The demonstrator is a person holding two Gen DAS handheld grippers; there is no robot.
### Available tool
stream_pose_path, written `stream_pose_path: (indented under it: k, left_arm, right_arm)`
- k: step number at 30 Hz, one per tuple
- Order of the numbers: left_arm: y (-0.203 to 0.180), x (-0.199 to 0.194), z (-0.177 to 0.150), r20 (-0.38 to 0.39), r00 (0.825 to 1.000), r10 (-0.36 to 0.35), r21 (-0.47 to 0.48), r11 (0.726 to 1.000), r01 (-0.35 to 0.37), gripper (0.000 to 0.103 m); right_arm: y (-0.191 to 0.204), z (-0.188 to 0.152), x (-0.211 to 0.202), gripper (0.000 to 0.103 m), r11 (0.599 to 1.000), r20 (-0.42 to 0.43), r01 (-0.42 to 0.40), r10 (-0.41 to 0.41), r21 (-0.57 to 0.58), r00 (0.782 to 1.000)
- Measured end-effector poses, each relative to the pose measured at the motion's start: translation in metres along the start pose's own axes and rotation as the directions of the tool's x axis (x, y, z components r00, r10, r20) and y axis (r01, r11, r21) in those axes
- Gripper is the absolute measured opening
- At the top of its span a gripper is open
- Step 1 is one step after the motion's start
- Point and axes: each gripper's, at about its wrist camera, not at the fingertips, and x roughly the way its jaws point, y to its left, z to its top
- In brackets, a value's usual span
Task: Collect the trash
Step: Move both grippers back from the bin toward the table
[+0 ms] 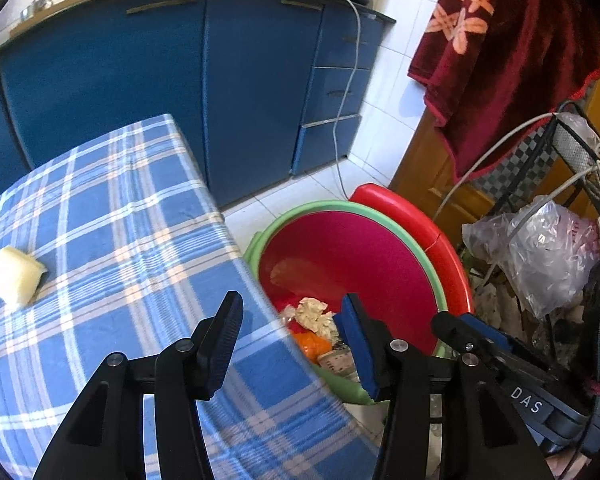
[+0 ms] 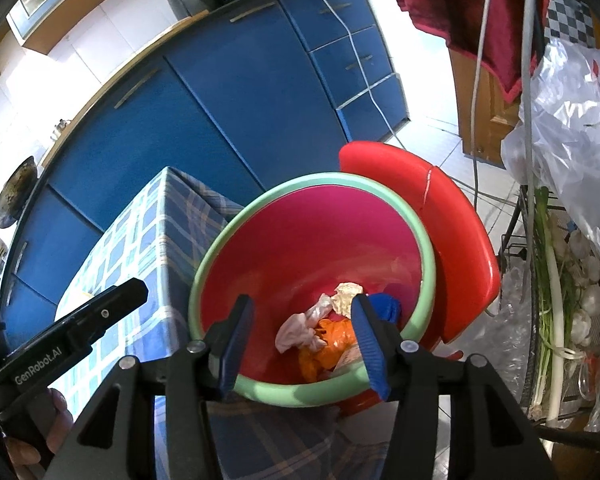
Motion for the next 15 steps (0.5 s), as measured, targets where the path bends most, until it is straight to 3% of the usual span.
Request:
stream_pose_path:
  k: [15]
  left_arm:
    - [0.04,-0.042,-0.01,0.055,0.996,0.069,-0.069,0.995,-0.065,0.053]
  right_arm:
    - [0.044,-0.004,-0.02,0.058,0.996,0.025,-0.046,0.048,-0.081,0.999]
